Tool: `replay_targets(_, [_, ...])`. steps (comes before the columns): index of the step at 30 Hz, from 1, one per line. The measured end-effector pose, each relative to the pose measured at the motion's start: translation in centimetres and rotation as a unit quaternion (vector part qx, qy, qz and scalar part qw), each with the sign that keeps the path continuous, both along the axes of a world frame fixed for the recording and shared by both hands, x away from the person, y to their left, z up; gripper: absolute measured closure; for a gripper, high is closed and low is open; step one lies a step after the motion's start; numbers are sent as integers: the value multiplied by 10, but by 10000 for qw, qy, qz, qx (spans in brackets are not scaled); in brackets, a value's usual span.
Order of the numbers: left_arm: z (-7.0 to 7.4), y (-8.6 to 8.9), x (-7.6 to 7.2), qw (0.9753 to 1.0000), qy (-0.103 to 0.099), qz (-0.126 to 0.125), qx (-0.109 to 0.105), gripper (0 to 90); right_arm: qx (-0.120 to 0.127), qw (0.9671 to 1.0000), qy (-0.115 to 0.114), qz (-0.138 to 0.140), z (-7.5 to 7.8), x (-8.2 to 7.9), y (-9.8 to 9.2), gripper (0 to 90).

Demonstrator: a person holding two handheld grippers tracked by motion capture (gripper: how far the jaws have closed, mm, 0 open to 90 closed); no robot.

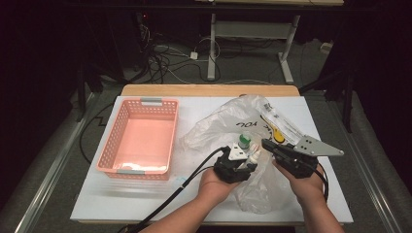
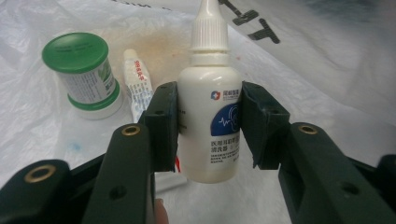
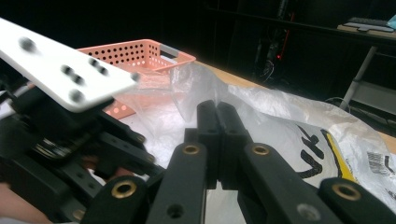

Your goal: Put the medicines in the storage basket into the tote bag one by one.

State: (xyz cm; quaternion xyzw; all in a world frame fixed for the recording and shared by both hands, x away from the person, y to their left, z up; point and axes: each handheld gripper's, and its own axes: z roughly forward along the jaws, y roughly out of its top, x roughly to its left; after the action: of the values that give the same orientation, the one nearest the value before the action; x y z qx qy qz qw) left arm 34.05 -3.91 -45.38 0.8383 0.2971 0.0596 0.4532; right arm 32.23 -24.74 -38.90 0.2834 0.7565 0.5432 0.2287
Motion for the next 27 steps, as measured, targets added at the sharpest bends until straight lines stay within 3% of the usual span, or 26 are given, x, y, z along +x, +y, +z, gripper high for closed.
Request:
replay_targets(7, [-11,-21,16,9999,62,145,-13,577,50,10000,3,-30,1,1,-3,900])
replay_targets(12, [-17,-32,25,9996,-59,273,-58,577,61,10000,12,-67,1,2,-6,900])
replay_targets(22, [-29,-40,31,9993,-28,367,-24,570,65,9999,35,-131,-2,5,-11,900])
replay_targets(27, [-24,-36,28,9997,-31,222,-98,431,66,9999,48,-135,-2,6,-12,900])
